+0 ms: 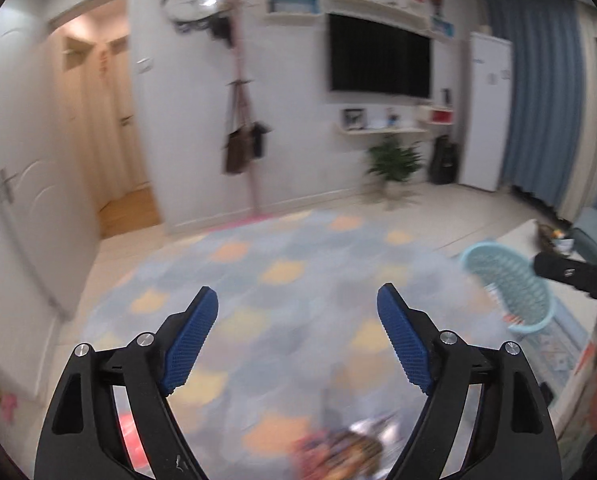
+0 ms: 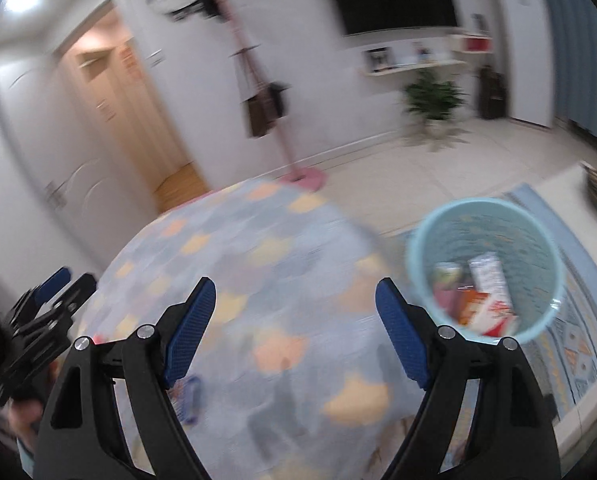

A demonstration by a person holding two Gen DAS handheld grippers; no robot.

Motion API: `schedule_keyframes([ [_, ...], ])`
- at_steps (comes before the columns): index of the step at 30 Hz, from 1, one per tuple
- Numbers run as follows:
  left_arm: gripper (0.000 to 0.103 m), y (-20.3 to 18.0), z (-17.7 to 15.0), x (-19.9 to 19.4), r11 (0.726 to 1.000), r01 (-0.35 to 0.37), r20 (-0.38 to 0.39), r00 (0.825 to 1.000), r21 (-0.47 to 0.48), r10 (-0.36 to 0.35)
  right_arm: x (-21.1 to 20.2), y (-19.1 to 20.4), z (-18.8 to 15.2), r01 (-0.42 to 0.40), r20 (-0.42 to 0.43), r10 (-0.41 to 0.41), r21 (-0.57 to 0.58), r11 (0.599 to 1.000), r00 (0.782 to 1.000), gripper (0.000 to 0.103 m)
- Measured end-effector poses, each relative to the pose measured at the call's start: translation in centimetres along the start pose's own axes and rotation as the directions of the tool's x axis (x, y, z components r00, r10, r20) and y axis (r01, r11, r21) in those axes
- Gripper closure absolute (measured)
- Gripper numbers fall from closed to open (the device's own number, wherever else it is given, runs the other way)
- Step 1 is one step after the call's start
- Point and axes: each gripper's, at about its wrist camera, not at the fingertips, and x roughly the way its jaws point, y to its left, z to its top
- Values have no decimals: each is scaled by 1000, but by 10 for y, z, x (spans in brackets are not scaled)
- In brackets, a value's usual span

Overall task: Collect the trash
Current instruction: 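Grasp the pink packet with the left tool while the right tool grasps the card box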

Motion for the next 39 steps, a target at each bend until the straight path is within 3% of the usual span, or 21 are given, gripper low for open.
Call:
schedule_keyframes([
  [3,23,40,-21,-7,995,-76,-46,996,-62,74,13,40,-20,-70,-52,65,-104,992,997,25],
  [8,23,92,-55,-13,977,-133,-139,984,-167,110,46,88,-54,-156,-158,125,-198,968,979,25],
  [12,24,129,-86,-9,943,-148,-224,971,-299,81,77,110,-68,-193,-229,140,-228,954,963,31],
  [17,24,152,-108,0,904,-106,-275,961,-415,-14,108,123,-77,-246,-323,169,-215,945,931,35],
  [23,34,149,-117,16,900,-85,-293,955,-428,-49,104,117,-91,-298,-397,201,-200,933,896,35],
  [26,40,145,-118,23,908,-97,-302,953,-407,-34,88,118,-102,-314,-409,194,-251,916,892,34],
  [30,59,140,-116,24,925,-123,-307,952,-359,7,69,132,-128,-357,-436,190,-342,870,880,34],
  [33,64,140,-115,25,930,-121,-305,952,-346,10,57,149,-148,-307,-396,117,-461,833,911,31],
  [35,65,140,-114,24,932,-117,-301,953,-343,9,53,157,-155,-259,-348,77,-517,816,934,20],
  [37,65,139,-112,23,934,-96,-287,958,-344,-7,57,163,-159,-239,-328,64,-529,814,943,19],
  [39,65,136,-110,19,938,-79,-271,962,-338,-17,66,166,-160,-246,-341,71,-502,829,937,19],
])
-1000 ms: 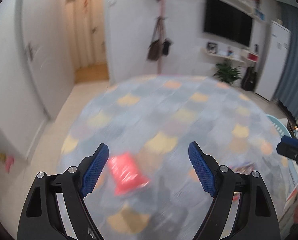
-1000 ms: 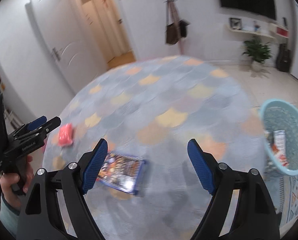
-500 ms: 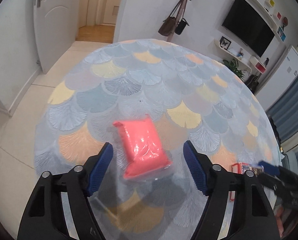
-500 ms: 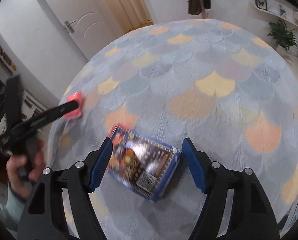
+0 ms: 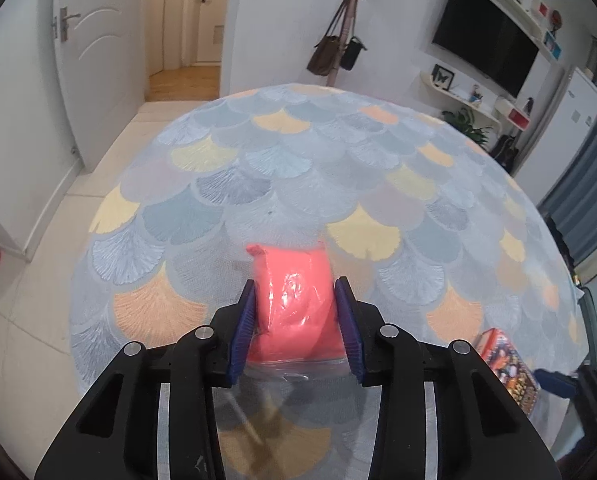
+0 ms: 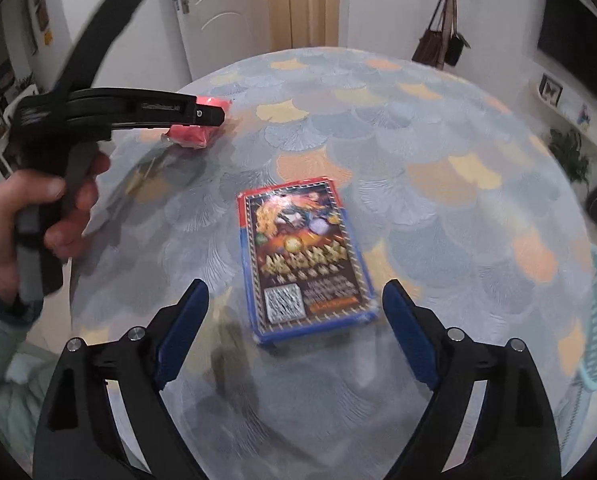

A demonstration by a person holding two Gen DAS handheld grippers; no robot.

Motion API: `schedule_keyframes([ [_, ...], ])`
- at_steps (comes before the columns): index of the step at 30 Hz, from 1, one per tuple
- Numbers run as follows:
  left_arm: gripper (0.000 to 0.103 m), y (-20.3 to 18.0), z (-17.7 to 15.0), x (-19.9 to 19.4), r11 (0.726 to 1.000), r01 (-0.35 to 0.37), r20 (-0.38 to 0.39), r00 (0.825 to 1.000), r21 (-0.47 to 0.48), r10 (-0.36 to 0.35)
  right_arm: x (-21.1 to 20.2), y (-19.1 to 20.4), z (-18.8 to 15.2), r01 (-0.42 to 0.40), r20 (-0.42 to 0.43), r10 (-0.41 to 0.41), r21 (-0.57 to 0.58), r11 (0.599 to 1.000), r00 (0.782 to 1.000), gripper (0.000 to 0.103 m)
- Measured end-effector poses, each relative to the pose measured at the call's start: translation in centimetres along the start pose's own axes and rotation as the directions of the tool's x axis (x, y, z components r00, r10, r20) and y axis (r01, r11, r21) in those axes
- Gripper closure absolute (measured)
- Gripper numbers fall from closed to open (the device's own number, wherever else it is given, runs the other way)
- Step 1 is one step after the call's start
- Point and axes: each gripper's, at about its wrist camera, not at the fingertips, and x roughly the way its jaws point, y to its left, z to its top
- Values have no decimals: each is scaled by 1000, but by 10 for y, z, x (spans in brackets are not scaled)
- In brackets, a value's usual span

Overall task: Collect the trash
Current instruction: 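Grasp the pink packet with the left tool while the right tool grasps the card box, then carry pink packet and card box over the blue basket and release both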

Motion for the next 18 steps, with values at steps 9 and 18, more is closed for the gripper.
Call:
schedule_keyframes([
  [9,65,-16,12,-17,998,46,44,998,51,-48,13,10,11,104,22,-103,-11,995,994,39],
  [18,66,-60,46,-34,981,108,101,987,161,-126,-30,-24,19,188,122,-198,89,978,973,41],
])
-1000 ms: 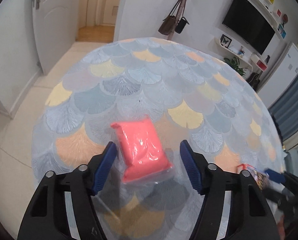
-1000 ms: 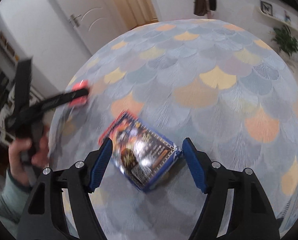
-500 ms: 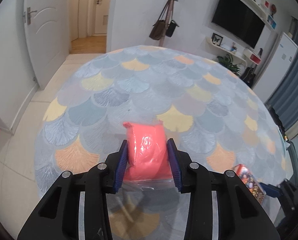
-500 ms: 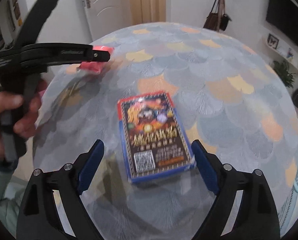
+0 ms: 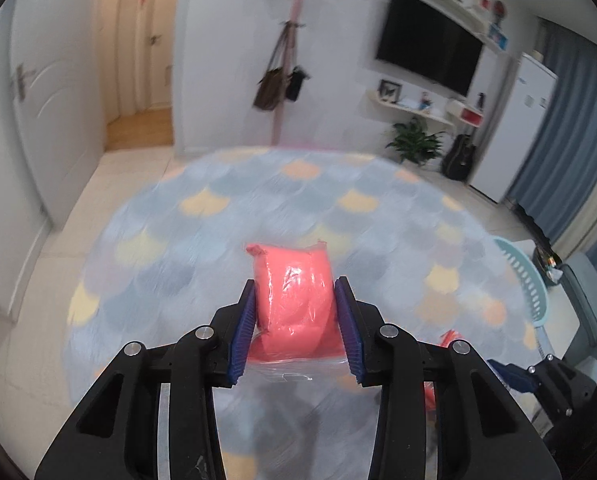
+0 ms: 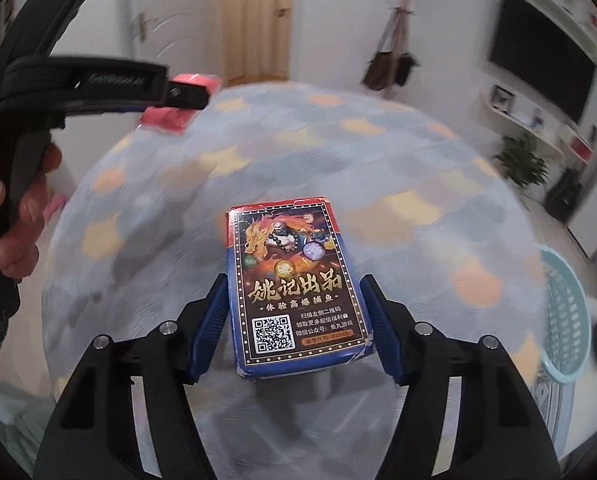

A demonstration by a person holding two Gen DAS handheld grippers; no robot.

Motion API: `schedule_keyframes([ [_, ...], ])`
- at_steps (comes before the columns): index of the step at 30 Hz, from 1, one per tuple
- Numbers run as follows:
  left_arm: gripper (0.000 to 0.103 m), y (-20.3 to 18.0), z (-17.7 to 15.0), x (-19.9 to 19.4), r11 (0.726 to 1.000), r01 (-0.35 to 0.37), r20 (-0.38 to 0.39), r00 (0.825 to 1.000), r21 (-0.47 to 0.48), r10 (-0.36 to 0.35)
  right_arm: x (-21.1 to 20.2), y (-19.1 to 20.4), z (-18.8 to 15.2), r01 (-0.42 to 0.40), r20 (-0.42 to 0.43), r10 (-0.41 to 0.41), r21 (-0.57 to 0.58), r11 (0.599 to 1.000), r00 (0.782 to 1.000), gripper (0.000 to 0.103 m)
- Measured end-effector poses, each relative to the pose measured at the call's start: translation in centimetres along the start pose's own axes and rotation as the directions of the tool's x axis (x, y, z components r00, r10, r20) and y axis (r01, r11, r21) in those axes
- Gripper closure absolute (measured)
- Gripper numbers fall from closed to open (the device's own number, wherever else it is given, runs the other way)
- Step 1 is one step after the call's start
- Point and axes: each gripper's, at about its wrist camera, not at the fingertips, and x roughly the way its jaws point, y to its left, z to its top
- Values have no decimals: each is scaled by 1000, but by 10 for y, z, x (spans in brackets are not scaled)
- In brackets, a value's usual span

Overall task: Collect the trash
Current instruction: 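Carry pink packet and card box over the blue basket and release both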

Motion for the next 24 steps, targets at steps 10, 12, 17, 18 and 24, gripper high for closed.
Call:
schedule_keyframes([
  [10,66,-113,41,16,967,182,12,982,181,-187,-43,-118,-3,184,58,-206,264,947,977,41],
  [12,66,-137,45,26,953,226,-10,973,201,-229,-48,-140,-8,210,49,-236,305,929,971,41],
  [17,66,-191,50,53,915,324,-79,946,240,-315,-64,-200,-13,261,46,-309,430,864,950,41],
  [18,66,-204,51,61,902,355,-104,935,246,-339,-65,-213,-15,264,45,-318,457,849,947,41],
  [24,66,-254,51,112,826,528,-237,844,200,-482,-60,-291,-27,285,-17,-349,614,736,937,41],
])
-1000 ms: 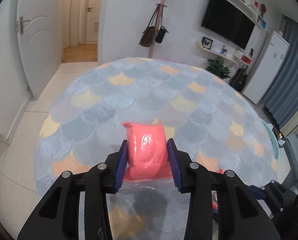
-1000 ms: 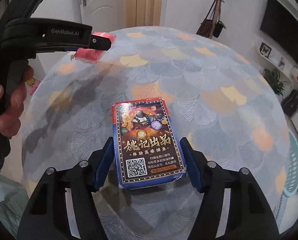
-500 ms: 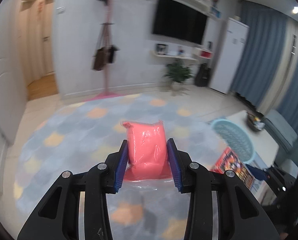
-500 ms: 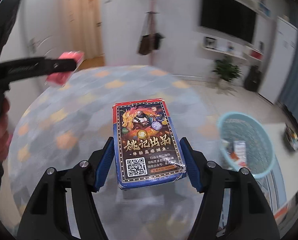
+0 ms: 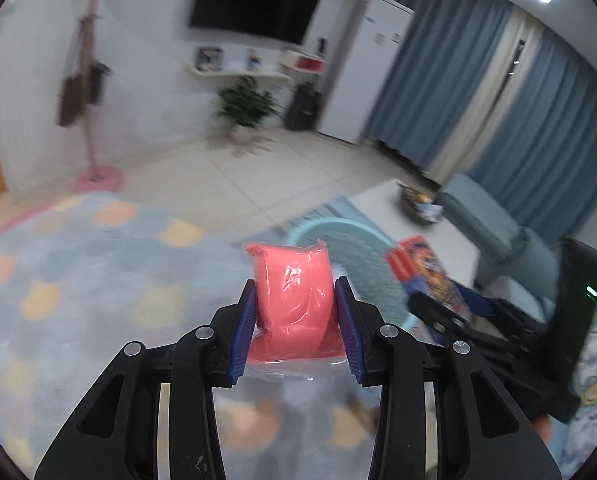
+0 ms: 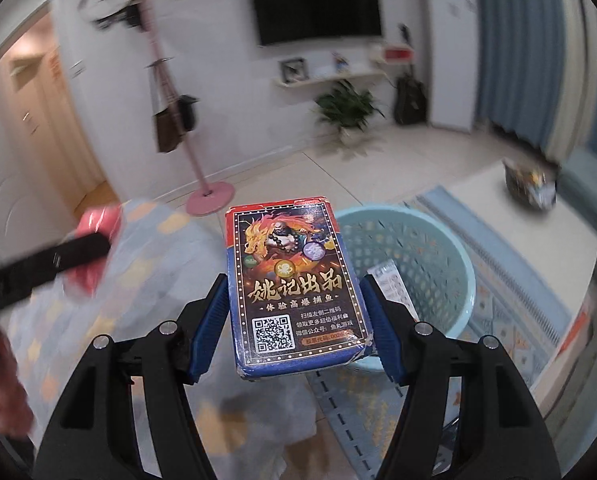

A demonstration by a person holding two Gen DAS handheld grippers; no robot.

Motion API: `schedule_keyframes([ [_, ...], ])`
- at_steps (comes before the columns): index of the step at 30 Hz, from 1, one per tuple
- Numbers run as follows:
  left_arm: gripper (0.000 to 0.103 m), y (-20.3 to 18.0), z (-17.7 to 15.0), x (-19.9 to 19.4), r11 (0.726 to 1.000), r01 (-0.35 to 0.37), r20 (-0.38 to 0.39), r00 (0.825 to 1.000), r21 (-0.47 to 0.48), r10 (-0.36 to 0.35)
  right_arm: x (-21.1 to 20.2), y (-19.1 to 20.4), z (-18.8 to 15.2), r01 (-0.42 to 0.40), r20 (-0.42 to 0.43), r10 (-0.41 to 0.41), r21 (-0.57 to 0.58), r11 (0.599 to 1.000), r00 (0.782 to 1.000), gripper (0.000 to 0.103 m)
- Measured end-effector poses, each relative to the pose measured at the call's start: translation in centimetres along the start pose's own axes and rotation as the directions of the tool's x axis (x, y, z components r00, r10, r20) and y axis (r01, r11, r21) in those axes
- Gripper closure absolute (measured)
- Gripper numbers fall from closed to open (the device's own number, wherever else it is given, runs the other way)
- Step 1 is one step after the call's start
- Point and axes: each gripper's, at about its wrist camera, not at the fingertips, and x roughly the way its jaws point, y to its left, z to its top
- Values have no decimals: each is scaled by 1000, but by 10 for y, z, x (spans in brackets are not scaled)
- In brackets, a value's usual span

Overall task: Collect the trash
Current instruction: 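Carry pink packet and card box over the blue basket and release both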

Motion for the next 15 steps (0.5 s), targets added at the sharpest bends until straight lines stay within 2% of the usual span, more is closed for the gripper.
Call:
schedule_keyframes([
  [1,66,0,3,13,999,46,-22,999,-13,-46,12,-14,5,1,-27,0,53,999,1000,41],
  [3,66,-4,4,40,996,88,-60,994,-24,-89,30,-30,7,35,-63,-29,107,994,998,41],
  [8,65,-16,6,97,997,74,-120,990,0,-73,75,-66,9,131,-151,-103,194,972,983,41],
  [12,64,-20,13,124,998,62,-129,990,7,-60,102,-84,14,188,-192,-147,214,959,970,39],
  [13,62,-20,16,129,998,59,-129,990,15,-57,108,-89,14,195,-207,-150,221,956,967,37],
  [15,43,-22,18,140,996,85,-154,985,24,-80,117,-94,12,194,-226,-143,223,955,964,36],
])
